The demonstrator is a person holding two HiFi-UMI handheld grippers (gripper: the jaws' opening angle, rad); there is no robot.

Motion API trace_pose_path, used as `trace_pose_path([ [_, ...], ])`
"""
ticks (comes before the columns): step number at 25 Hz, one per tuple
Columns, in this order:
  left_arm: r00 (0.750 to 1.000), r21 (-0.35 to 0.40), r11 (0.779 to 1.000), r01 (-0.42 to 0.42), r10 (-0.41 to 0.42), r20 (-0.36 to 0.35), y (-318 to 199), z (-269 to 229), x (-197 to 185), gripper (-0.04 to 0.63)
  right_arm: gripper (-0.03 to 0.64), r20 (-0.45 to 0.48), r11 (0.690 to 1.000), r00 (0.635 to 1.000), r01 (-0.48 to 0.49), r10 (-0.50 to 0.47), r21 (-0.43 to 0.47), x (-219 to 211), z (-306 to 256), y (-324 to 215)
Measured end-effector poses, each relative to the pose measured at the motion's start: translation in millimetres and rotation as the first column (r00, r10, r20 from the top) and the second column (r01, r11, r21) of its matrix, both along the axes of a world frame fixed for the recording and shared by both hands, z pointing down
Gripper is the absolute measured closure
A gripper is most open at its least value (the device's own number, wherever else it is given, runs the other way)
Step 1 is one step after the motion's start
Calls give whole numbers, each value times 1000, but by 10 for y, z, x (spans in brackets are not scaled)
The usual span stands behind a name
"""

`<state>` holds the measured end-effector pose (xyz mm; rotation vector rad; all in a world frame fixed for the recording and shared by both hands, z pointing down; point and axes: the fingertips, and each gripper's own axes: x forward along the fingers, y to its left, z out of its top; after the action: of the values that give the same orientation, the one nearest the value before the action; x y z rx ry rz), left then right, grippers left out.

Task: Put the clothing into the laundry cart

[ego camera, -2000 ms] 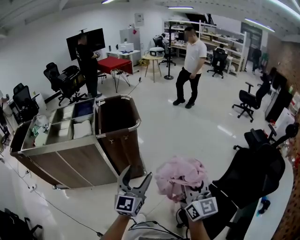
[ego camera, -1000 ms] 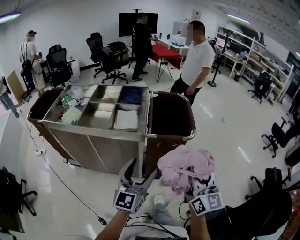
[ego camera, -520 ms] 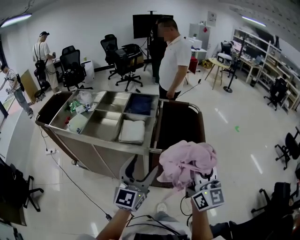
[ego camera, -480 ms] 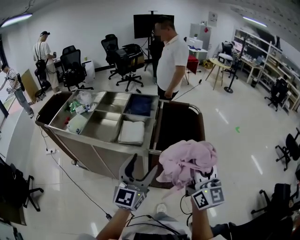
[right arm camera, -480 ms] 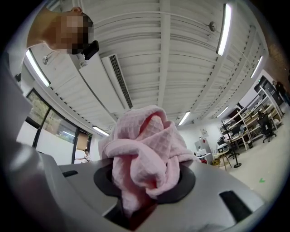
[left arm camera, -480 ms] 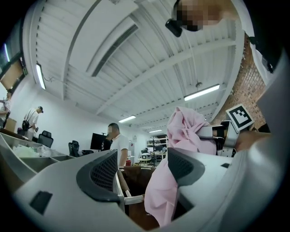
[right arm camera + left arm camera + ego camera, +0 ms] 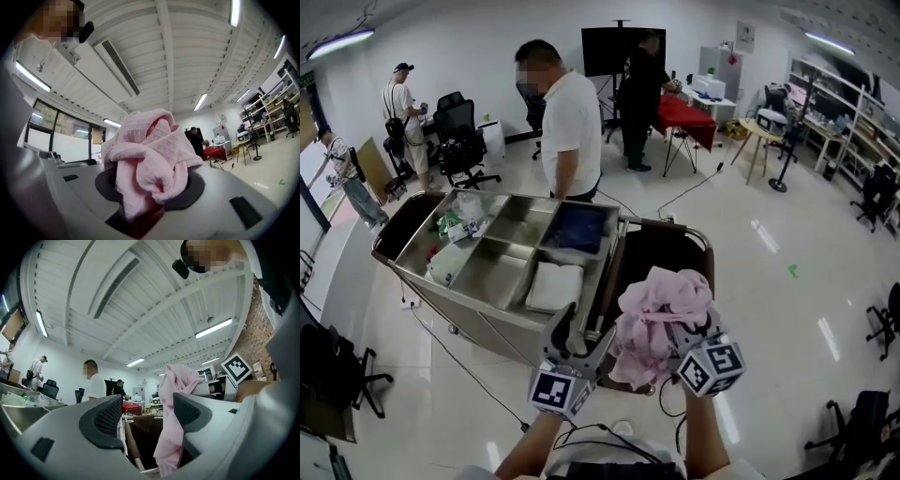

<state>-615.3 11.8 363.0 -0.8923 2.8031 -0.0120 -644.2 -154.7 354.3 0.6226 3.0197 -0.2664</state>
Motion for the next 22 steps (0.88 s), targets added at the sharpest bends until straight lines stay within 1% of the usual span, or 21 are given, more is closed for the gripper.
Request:
trace_pose_path([
  [2, 1000, 0, 1000, 20, -20, -9, -44, 34, -80, 265, 391, -81, 995, 995, 59, -53, 77, -153, 287, 86],
  [4, 999, 4, 999, 38, -38, -24, -72, 96, -132, 265, 356, -126, 989, 990, 73, -56, 132, -262, 485, 95],
  [5, 999, 6, 999, 43, -43, -30, -79, 128, -171, 265, 336, -142, 988, 989, 70, -50, 139, -329, 550, 85],
  [6, 998, 8, 999, 46, -46, -38, -76, 161, -214, 265, 305, -162, 988, 986, 70, -47, 140, -392, 606, 84],
  [8, 997, 17, 999, 48, -47, -57, -50, 233, -278, 265, 202, -205, 982, 977, 87, -52, 167, -449, 702, 112],
  [9, 997, 22, 999, 47, -45, -65, -37, 262, -300, 265, 187, -219, 977, 974, 99, -57, 188, -445, 735, 128],
  [11, 997, 26, 999, 30, -28, -74, -41, 293, -345, 265, 187, -223, 973, 973, 102, -55, 206, -424, 757, 133],
  [15, 996, 12, 999, -37, 38, -86, -75, 327, -423, 265, 187, -195, 980, 981, 25, 14, 196, -341, 735, 72],
  [17, 994, 13, 998, -60, 61, -92, -59, 333, -446, 265, 187, -149, 984, 987, -34, 60, 176, -229, 635, 22],
  [19, 992, 16, 996, -83, 84, -92, -47, 325, -478, 265, 187, -85, 988, 991, -89, 100, 130, -146, 512, -54],
  [20, 991, 18, 995, -94, 95, -91, -40, 326, -497, 265, 187, -67, 988, 991, -108, 116, 113, -128, 489, -84],
  [22, 989, 22, 994, -111, 112, -96, -27, 343, -524, 265, 189, -66, 985, 988, -132, 140, 108, -112, 516, -118],
])
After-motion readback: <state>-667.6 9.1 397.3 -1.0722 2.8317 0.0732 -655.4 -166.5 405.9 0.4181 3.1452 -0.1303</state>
